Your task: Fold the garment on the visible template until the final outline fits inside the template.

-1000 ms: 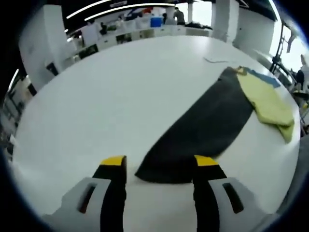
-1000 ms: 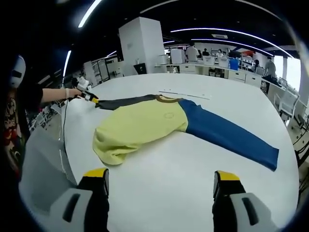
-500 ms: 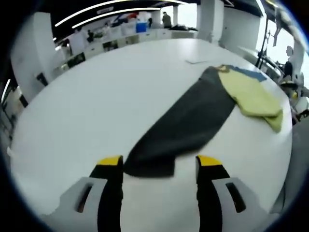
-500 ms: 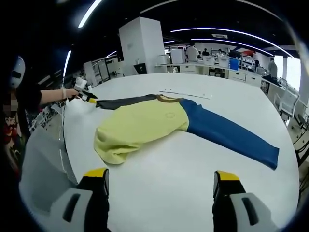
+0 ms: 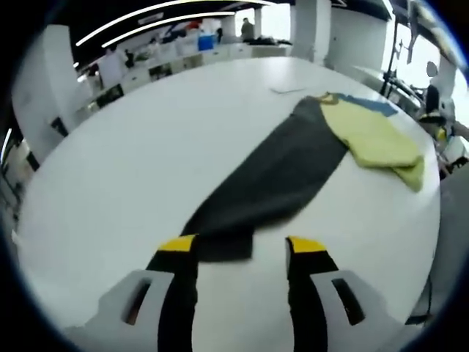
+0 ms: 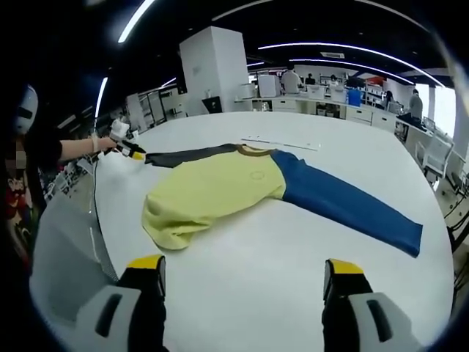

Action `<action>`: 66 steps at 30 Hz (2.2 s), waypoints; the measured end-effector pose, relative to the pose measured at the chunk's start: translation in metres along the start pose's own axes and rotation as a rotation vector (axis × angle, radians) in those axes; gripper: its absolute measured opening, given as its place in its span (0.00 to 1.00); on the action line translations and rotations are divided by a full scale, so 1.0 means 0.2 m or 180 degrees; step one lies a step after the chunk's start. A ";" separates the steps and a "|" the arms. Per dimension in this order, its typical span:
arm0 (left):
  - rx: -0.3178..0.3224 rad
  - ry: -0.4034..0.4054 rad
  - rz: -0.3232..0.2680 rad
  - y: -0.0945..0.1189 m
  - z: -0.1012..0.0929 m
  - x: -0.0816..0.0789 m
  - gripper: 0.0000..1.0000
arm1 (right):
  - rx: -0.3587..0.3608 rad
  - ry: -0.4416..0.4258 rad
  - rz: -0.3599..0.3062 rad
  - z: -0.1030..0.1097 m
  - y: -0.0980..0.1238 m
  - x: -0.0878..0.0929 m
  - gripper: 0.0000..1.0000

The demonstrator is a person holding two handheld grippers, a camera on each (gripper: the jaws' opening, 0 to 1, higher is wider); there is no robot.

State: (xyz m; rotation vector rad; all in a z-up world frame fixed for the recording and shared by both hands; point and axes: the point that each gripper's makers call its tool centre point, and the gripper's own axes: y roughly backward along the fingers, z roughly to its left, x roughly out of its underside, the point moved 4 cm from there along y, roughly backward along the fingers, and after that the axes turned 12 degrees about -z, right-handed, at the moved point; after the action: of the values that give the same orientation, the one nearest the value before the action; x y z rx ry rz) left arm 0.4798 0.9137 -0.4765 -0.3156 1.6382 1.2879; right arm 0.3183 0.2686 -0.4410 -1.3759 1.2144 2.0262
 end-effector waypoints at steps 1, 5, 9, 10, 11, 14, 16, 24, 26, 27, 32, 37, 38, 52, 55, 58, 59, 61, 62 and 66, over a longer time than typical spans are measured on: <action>0.0009 -0.0009 0.0010 0.00 0.00 0.01 0.41 | 0.0001 0.0000 0.0007 0.00 0.00 0.00 0.89; -0.0035 -0.0087 0.0046 -0.02 -0.01 0.04 0.32 | -0.0006 -0.0012 0.0030 -0.01 0.00 0.01 0.89; -0.0065 -0.0063 0.0021 -0.04 0.01 0.05 0.26 | -0.0005 -0.0007 0.0030 -0.01 0.00 0.01 0.89; -0.0058 -0.0093 0.0051 -0.04 0.00 0.06 0.25 | -0.0003 -0.0014 0.0023 -0.01 0.00 0.01 0.89; -0.0056 -0.0098 0.0064 -0.04 0.00 0.06 0.24 | -0.0001 -0.0019 0.0023 -0.01 0.00 0.01 0.89; -0.0058 -0.0108 0.0069 -0.05 0.00 0.07 0.19 | 0.0018 -0.0021 0.0024 -0.01 0.01 0.01 0.89; -0.0048 -0.0088 0.0058 -0.07 0.01 0.07 0.18 | 0.0028 -0.0025 0.0021 -0.02 0.01 0.01 0.89; -0.0009 -0.0066 0.0173 -0.10 -0.01 0.10 0.10 | 0.0057 -0.0042 -0.0008 0.00 0.03 0.01 0.89; 0.0001 -0.0056 0.0172 -0.10 -0.01 0.10 0.07 | 0.0072 -0.0043 -0.0013 0.00 0.03 0.01 0.89; 0.0000 -0.0046 0.0167 -0.10 -0.01 0.09 0.04 | 0.0076 -0.0047 -0.0016 -0.01 0.03 0.01 0.89; -0.0036 0.0032 0.0114 -0.09 -0.01 0.08 0.00 | 0.0084 -0.0050 -0.0020 0.01 0.04 0.02 0.89; -0.0183 0.0081 0.0109 -0.03 0.03 0.11 0.00 | 0.0078 -0.0066 -0.0056 0.01 0.04 0.01 0.89; -0.0260 0.0093 0.0122 -0.01 0.05 0.13 0.00 | 0.0072 -0.0066 -0.0057 0.02 0.04 0.01 0.89; -0.0483 0.0347 0.0103 0.05 0.11 0.18 0.01 | 0.0035 -0.0092 -0.0103 0.02 0.03 0.02 0.89; -0.0477 0.0414 0.0089 0.06 0.09 0.18 0.03 | 0.0045 -0.0105 -0.0119 0.01 0.04 0.02 0.89; -0.0413 0.0441 0.0043 0.09 0.05 0.19 0.17 | 0.0072 -0.0122 -0.0137 -0.01 0.05 0.03 0.89; -0.0400 0.0423 0.0026 0.10 0.04 0.18 0.16 | 0.0080 -0.0139 -0.0150 -0.02 0.05 0.03 0.89; -0.0367 0.0475 -0.0056 0.13 0.02 0.16 0.17 | 0.0085 -0.0139 -0.0169 -0.03 0.04 0.02 0.89; -0.0366 0.0473 -0.0094 0.14 0.01 0.15 0.21 | 0.0081 -0.0133 -0.0174 -0.03 0.04 0.02 0.89; -0.0343 0.0402 -0.0171 0.18 -0.01 0.12 0.28 | 0.0047 -0.0107 -0.0205 -0.02 0.03 0.00 0.89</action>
State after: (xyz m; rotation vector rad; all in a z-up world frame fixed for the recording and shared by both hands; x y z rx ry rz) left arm 0.4428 0.9341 -0.4749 -0.5125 1.6569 1.3413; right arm 0.3173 0.2619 -0.4394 -1.3511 1.1534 1.9847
